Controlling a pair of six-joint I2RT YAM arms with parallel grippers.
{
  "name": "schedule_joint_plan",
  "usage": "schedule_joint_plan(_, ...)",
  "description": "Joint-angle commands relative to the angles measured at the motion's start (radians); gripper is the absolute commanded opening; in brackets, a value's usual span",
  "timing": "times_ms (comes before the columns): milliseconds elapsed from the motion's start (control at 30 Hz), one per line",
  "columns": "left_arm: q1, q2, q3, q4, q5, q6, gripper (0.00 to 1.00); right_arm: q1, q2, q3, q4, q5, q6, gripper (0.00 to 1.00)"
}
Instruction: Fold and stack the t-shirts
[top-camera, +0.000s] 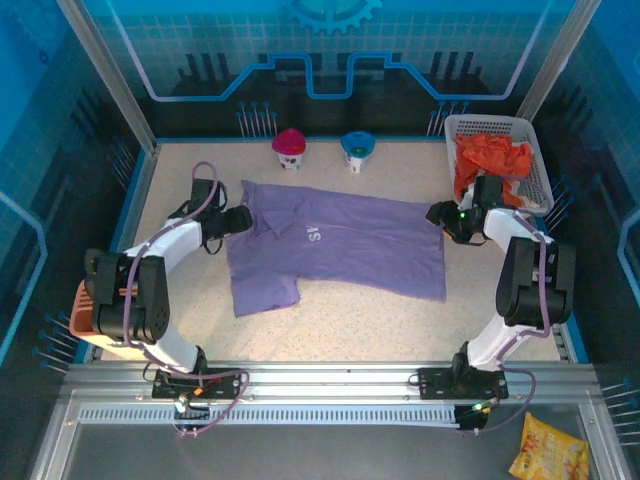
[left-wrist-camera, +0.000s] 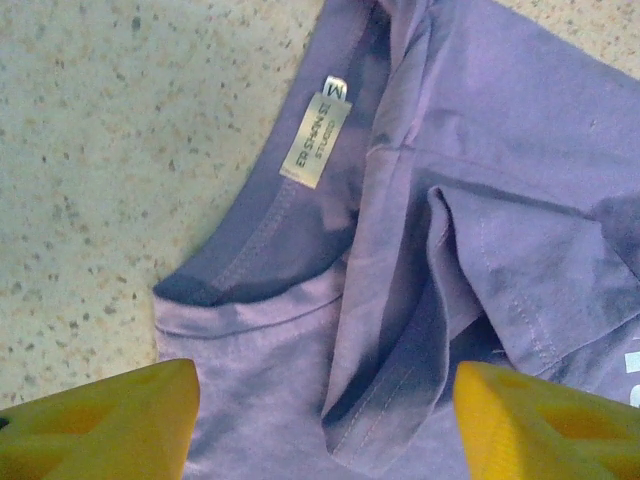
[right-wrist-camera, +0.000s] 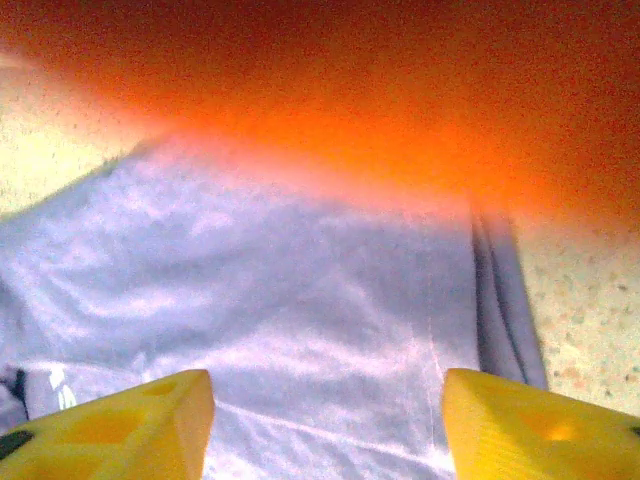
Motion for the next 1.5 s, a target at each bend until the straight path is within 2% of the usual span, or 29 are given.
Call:
schedule_joint_plan(0,-0.05,-0.035,0.052,-0.046,0.025,-0.025,0.65,0.021,-0.082,-0.021,-0.079,-0.014,-0.027,0.7)
schedule_joint_plan(100,-0.089,-0.017,0.11,-0.082,0.097,-0.069,0.62,0.029,-0.134,-0.04,-0.104,0.006,-0.031,0.73)
schedule_joint_plan(200,-0.111,0.012,0.123,-0.05,0.198,-0.161,0.58,0.031,-0.18,-0.069,-0.103,-0.01,-0.017,0.73)
schedule_joint_plan(233,-0.118,0.024,0.128,-0.039,0.201,-0.172,0.57,0.031,-0.192,-0.081,-0.097,-0.016,-0.008,0.73)
schedule_joint_plan(467,-0.105,0.147,0.215,-0.026,0.102,-0.173,0.48,0.038,-0.208,-0.103,-0.077,-0.054,0.015,0.73)
schedule_joint_plan(667,-0.062,0.29,0.359,-0.035,0.112,-0.091,0.41,0.037,-0.202,-0.105,-0.08,-0.057,0.007,0.73)
schedule_joint_plan(800,-0.065,0.344,0.417,-0.063,0.106,-0.034,0.4,0.035,-0.19,-0.107,-0.078,-0.058,0.003,0.73)
schedule_joint_plan(1067,-0.082,0.393,0.42,-0.075,0.057,0.033,0.38,0.036,-0.165,-0.105,-0.058,-0.082,0.013,0.72)
schedule_joint_plan(1467,-0.105,0.461,0.472,-0.198,-0.012,-0.037,0.39,0.025,-0.188,-0.108,-0.076,-0.086,0.002,0.72)
